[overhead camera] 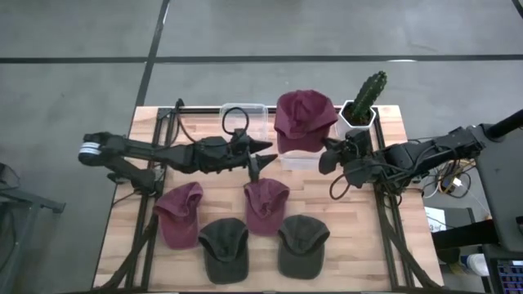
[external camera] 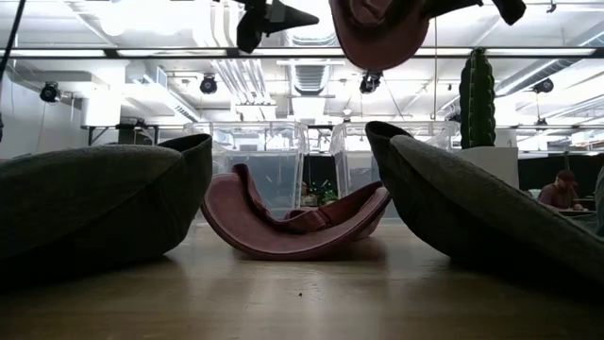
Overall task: Pick & Place hat
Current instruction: Put the right red cap into the left transparent bin
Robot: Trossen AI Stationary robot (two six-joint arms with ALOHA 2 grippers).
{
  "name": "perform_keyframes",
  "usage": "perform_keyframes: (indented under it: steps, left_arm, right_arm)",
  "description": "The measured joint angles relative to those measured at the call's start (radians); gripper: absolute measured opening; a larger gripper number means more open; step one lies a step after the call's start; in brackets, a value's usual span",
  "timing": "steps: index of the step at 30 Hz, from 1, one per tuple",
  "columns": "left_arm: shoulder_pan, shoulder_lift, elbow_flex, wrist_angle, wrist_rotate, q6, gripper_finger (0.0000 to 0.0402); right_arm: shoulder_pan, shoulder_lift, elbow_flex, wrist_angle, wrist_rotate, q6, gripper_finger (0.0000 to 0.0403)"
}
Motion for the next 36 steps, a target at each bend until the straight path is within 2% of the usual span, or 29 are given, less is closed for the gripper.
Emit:
perform_keyframes:
  steps: [13,21,27,31,36]
  left_arm:
    - [0.0,-0.005,-0.003,-0.004,-0.049,0.011,0.0234]
    - [0.0,0.006,-0.005,0.021,-0.17,0.14,0.0234]
    - [0.0,0.039,-0.002,0.14,-0.177,0.214,0.0234]
    - [0.0,0.072,0.03,0.141,-0.18,0.235,0.0234]
    - [0.0,0.094,0.061,0.138,-0.248,0.273,0.0234]
  right_arm:
    - [-0.002,-0.002,0.0,0.0,0.054,0.003,0.0013]
    - [-0.002,0.0,0.0,0.006,0.121,0.003,0.0013]
    - [-0.008,0.013,0.0,0.022,0.146,0.003,0.0013]
    - [-0.025,0.037,0.0,0.036,0.148,0.0,0.0013]
    - [-0.033,0.062,0.0,0.037,0.149,0.003,0.0013]
